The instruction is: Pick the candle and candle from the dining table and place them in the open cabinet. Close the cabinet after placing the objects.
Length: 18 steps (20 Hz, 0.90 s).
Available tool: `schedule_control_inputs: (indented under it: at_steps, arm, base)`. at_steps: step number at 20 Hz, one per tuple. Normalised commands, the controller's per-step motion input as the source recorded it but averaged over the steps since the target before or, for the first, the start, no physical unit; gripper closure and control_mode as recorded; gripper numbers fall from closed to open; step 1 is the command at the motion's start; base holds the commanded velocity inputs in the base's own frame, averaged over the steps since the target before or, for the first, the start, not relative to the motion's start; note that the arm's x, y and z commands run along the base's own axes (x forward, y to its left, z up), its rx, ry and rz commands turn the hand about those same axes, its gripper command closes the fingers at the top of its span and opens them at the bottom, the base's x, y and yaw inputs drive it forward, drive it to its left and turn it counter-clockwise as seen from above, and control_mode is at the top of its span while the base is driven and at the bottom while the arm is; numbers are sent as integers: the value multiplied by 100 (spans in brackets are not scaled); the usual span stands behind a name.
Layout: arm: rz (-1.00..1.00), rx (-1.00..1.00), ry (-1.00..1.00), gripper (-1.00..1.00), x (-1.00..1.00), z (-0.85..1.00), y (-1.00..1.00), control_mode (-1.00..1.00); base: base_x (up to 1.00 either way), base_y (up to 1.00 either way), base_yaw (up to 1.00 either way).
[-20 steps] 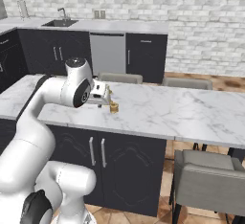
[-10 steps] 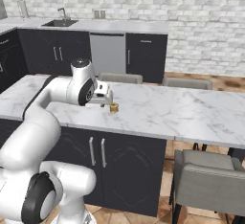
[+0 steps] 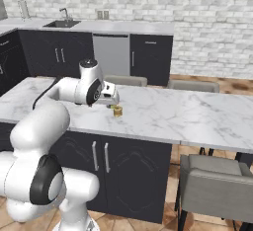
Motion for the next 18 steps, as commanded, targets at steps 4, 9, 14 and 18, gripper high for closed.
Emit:
schedule_control_inputs:
  at_steps: [4,9,14,18]
  arm:
    - [0,0,0,-100,36,-34,0,-100]
    - [0,0,0,-100,36,-37,0,-100]
    - [0,0,0,-100,33,-33,0,-100]
    - [0,0,0,-100,33,-30,0,-100]
  base:
    - [0,0,0]
    - [0,0,0]
    - [0,0,0]
    - [0,0,0]
